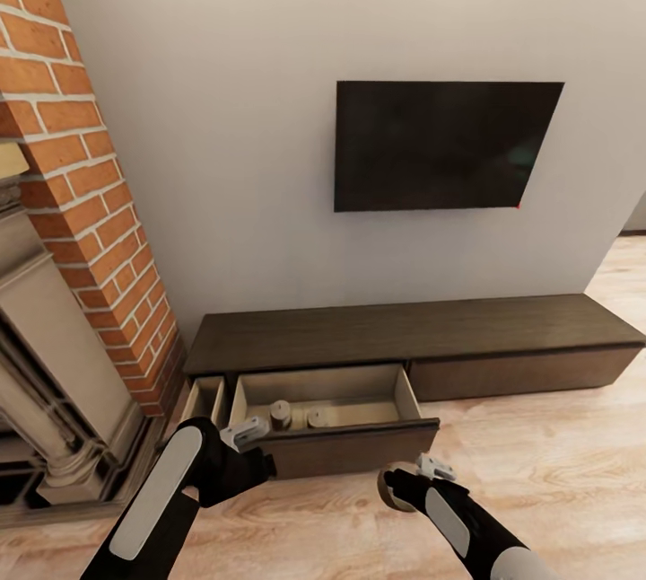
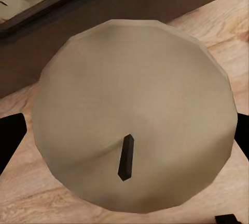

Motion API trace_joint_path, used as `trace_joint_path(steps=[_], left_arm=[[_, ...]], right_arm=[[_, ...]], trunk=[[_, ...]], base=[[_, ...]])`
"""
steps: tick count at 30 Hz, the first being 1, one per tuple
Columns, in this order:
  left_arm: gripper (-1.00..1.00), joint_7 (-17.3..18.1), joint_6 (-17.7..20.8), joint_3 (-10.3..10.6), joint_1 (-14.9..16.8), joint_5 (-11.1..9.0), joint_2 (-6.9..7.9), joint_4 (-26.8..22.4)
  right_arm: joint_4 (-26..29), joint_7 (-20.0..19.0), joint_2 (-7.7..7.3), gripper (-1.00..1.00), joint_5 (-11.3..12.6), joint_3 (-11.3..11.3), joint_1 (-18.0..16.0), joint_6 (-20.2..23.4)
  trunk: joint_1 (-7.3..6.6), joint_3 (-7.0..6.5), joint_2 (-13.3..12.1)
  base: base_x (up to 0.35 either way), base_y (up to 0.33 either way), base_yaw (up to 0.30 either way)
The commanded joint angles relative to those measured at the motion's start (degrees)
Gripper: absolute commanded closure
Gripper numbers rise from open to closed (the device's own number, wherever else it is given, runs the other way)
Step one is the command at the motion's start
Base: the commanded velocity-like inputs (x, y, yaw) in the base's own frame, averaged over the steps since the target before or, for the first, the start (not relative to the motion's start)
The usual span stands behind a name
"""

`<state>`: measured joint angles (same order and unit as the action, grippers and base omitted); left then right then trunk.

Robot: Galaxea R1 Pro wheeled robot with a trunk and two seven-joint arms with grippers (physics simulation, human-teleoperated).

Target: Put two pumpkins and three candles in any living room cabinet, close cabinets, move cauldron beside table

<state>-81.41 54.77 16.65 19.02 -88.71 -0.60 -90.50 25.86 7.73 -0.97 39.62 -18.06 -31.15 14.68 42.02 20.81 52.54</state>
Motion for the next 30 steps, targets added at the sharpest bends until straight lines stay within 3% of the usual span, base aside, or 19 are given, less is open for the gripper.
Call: trace_joint_path(steps=[1,6,10,13,15,19,24,30], left_arm=[[-1.0,-0.6,0.5,0.0,0.1,-0.5,-0.02,0.0],[-1.0,-0.6,0.5,-0.1,0.0,-0.5,-0.02,0.0],[-1.0,-0.6,0.5,-0.1,0.1,-0.5,0.06,-0.1],[-1.0,-0.6,0.5,0.0,0.1,-0.5,0.07,-0.1],[-1.0,-0.6,0.5,0.0,0.1,-0.5,0.07,-0.1],[-1.0,-0.6,0.5,0.0,0.1,-0.5,0.03,-0.1],[-1.0,-0.6,0.5,-0.1,0.1,-0.5,0.06,-0.2],[-1.0,-0.6,0.5,-0.1,0.1,-0.5,0.07,-0.4]], right_arm=[[0.4,0.5,-0.1,1.0,0.6,-0.5,0.0,0.5],[5.9,0.7,-0.16,1.0,0.6,-0.5,-0.1,9.3],[17.8,2.0,-1.62,1.0,0.8,-0.1,0.0,24.1],[26.1,7.2,-1.91,1.0,1.3,0.2,0.0,36.0],[31.9,9.9,-1.97,1.0,1.6,0.3,0.0,41.5],[37.4,11.7,-1.97,1.0,1.6,0.4,0.0,44.7],[37.6,12.5,-1.81,1.0,1.3,0.4,0.0,45.3],[37.4,18.2,-1.51,1.0,1.2,0.3,0.0,44.6]], trunk=[[0.01,0.07,0.1],[0.01,0.07,0.1],[0.01,0.07,0.1],[0.01,0.07,0.1],[0.01,0.07,0.1],[0.01,0.07,0.1],[0.01,0.07,0.1],[0.01,0.07,0.1]], base=[[0.041,-0.001,0.0],[0.014,0.0,0.0],[0.001,0.0,0.0],[0.0,0.0,0.0],[0.0,0.0,0.0],[0.001,0.0,0.0],[0.149,-0.014,0.0],[0.293,-0.115,0.0]])
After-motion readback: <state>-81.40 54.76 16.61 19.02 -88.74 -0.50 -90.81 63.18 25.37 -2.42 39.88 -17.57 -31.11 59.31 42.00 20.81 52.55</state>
